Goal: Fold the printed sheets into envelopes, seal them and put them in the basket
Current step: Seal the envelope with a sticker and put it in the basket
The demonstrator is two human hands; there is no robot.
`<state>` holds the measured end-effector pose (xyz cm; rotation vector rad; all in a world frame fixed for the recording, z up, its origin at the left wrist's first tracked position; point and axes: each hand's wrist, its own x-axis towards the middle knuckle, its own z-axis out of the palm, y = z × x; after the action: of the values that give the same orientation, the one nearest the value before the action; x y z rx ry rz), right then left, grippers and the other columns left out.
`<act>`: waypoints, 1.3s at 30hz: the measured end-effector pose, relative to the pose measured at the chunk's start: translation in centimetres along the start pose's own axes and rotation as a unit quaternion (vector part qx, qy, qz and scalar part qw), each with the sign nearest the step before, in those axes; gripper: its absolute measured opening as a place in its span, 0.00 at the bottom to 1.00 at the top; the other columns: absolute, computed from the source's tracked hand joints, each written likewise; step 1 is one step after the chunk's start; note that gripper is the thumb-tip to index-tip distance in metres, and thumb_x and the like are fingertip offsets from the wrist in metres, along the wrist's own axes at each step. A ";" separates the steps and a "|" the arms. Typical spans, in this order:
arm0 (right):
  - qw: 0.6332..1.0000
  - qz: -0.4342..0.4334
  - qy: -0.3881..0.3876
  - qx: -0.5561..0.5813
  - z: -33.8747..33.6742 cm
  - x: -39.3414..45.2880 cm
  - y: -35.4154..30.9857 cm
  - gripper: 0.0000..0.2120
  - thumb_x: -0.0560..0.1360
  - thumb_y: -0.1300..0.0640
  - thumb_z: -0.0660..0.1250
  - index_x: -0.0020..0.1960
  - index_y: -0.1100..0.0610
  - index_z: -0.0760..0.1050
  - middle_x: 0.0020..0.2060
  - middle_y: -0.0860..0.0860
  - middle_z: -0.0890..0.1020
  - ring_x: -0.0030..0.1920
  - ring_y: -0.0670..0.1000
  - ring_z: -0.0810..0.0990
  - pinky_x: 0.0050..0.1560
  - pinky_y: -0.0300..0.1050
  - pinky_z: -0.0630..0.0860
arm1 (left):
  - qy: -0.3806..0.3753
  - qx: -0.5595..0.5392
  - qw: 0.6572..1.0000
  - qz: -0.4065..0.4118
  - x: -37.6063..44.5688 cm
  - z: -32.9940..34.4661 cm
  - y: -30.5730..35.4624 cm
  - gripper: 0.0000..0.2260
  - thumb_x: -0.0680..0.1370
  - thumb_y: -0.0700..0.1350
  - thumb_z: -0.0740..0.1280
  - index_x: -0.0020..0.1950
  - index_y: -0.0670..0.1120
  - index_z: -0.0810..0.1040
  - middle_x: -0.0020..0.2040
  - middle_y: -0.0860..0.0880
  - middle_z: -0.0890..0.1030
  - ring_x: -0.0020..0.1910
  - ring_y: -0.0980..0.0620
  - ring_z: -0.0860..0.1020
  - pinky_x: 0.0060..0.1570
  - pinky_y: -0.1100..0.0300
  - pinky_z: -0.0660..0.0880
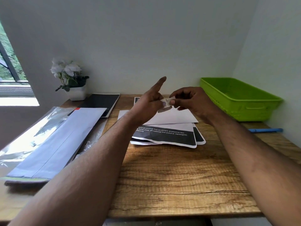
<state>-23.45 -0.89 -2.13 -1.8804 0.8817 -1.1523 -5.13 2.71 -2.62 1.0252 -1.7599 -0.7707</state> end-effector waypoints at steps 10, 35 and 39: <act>1.000 0.002 -0.006 -0.008 0.5 -0.2 -0.2 0.05 0.69 0.65 0.74 0.42 0.59 0.80 0.35 0.49 0.84 0.37 0.45 0.81 0.40 0.40 0.79 | 0.019 -0.063 0.998 -0.009 0.2 -0.1 -0.9 0.32 0.73 0.33 0.57 0.75 0.53 0.63 0.38 0.41 0.69 0.40 0.44 0.69 0.47 0.52 0.69; 0.983 0.061 0.173 0.027 0.5 0.2 0.3 0.16 0.67 0.67 0.75 0.38 0.51 0.71 0.29 0.49 0.79 0.29 0.46 0.75 0.23 0.32 0.66 | 0.190 0.486 0.848 -0.091 0.6 -5.5 -4.7 0.24 0.77 0.38 0.64 0.68 0.60 0.71 0.63 0.49 0.78 0.71 0.48 0.61 0.67 0.43 0.49; 0.977 0.087 0.194 0.026 0.1 0.2 0.6 0.16 0.65 0.71 0.74 0.34 0.55 0.69 0.29 0.55 0.76 0.26 0.49 0.70 0.22 0.34 0.63 | 0.174 0.481 0.848 -0.141 0.5 -5.2 -6.0 0.22 0.76 0.36 0.61 0.65 0.57 0.77 0.61 0.48 0.79 0.68 0.46 0.63 0.64 0.44 0.55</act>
<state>-23.39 -1.30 -2.63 -1.5226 1.1905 -1.4426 1.42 -0.78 -5.50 1.9699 -1.6656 0.2315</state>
